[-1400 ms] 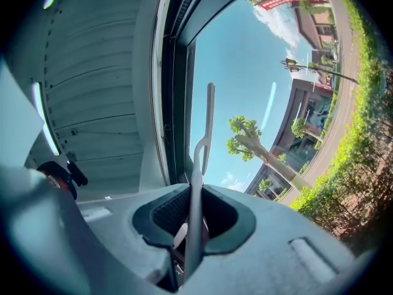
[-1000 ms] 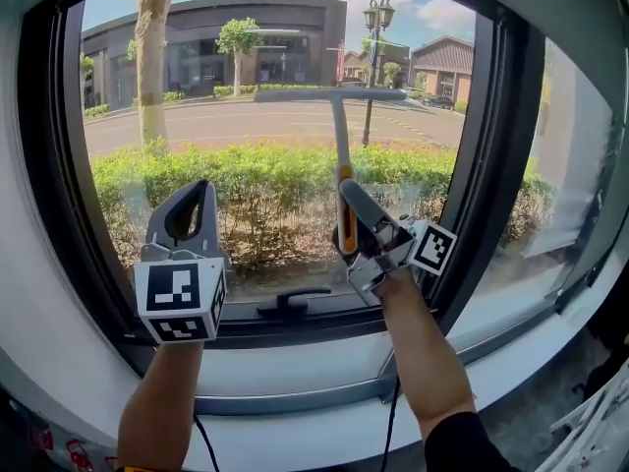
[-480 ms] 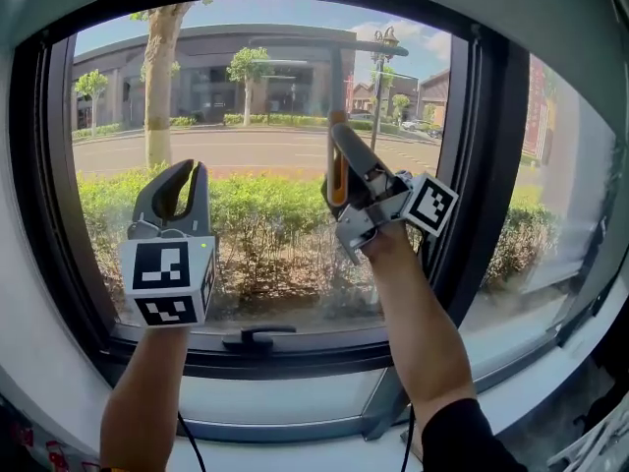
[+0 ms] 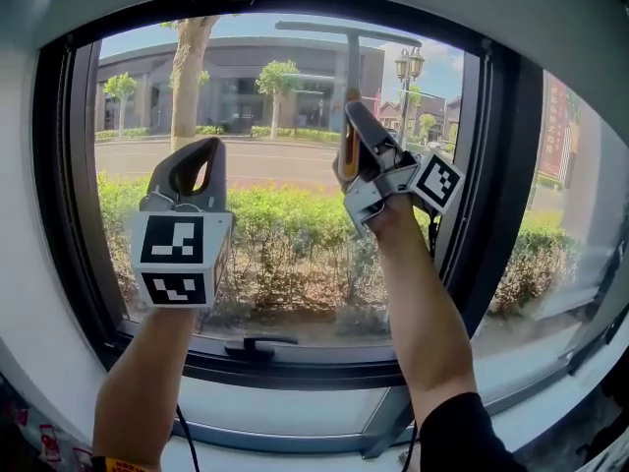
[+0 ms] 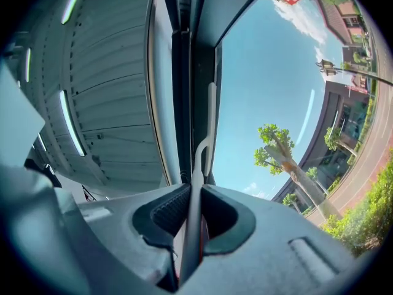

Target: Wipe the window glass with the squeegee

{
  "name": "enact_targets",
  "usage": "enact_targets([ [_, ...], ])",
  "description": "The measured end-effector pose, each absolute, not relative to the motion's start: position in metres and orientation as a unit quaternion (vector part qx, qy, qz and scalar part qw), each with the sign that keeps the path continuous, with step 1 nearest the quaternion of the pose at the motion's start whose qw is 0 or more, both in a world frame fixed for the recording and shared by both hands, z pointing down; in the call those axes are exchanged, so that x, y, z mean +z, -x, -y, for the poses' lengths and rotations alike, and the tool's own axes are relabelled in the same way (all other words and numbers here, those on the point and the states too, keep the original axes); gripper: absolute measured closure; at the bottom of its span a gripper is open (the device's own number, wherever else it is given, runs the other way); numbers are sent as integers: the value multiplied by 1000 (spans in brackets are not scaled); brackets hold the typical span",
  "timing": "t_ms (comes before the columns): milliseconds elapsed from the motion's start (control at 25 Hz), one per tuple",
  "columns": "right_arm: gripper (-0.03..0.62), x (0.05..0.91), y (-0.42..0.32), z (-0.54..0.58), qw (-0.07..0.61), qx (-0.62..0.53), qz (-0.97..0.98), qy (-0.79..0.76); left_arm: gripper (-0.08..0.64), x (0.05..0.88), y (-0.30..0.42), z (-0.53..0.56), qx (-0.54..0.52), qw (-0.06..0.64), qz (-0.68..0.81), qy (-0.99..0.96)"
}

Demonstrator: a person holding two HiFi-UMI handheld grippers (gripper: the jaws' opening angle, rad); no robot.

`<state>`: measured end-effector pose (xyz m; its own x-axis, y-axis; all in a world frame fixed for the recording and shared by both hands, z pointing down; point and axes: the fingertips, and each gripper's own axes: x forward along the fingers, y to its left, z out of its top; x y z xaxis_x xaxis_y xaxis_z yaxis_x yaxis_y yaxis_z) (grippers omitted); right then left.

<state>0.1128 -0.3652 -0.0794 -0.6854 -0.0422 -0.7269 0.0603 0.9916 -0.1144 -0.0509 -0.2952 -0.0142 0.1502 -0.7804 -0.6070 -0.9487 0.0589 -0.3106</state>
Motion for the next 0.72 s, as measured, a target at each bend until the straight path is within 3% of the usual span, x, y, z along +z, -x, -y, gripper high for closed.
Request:
enact_targets([
  [320, 546, -59, -113, 367, 396, -77, -915, -3, 545, -5, 49, 293, 105, 354, -644, 670],
  [720, 545, 11, -121, 362, 377, -114, -919, 4, 545, 45, 29, 330, 82, 306, -636, 704],
])
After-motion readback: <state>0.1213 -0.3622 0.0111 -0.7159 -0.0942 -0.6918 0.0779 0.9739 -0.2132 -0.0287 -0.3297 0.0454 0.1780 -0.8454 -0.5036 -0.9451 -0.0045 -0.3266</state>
